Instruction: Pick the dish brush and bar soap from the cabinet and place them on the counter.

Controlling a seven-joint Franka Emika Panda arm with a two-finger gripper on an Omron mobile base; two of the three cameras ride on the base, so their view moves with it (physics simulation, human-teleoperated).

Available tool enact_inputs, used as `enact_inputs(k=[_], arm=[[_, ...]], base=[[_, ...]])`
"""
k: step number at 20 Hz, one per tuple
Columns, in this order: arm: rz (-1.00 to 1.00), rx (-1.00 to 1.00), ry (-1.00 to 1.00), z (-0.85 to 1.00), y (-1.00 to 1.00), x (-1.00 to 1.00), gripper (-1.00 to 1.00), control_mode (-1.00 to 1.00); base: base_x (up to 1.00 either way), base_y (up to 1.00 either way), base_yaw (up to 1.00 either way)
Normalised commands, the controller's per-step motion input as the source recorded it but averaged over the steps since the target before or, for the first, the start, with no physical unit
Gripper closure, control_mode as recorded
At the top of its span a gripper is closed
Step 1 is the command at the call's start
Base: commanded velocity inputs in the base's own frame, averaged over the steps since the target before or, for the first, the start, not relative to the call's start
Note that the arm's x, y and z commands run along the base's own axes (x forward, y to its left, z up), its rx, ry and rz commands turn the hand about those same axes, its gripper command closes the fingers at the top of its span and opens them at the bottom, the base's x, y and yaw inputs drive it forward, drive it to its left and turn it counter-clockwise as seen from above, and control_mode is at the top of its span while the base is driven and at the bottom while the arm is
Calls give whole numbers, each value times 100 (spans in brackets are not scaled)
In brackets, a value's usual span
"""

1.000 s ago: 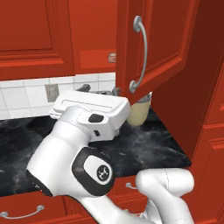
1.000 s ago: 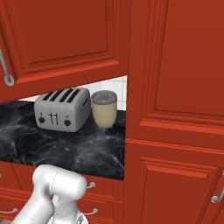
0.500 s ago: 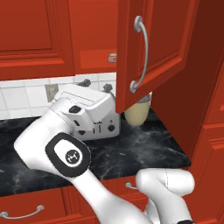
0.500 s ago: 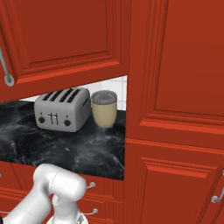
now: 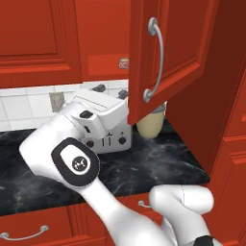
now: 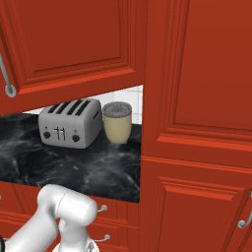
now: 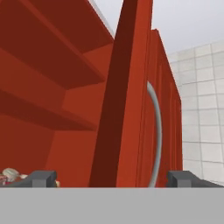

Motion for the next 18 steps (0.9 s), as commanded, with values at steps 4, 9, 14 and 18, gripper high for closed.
enact_inputs(k=[4, 9, 14, 18], arm=[[-3, 3, 0, 0, -30, 13, -100, -100], [-3, 2, 0, -2, -2, 43, -100, -100], [-3, 1, 0, -4, 0, 43, -100, -100], [-7, 0, 0, 0, -8, 13, -100, -100]], base=[[0, 0, 0], [0, 0, 0], [0, 0, 0], [0, 0, 0]])
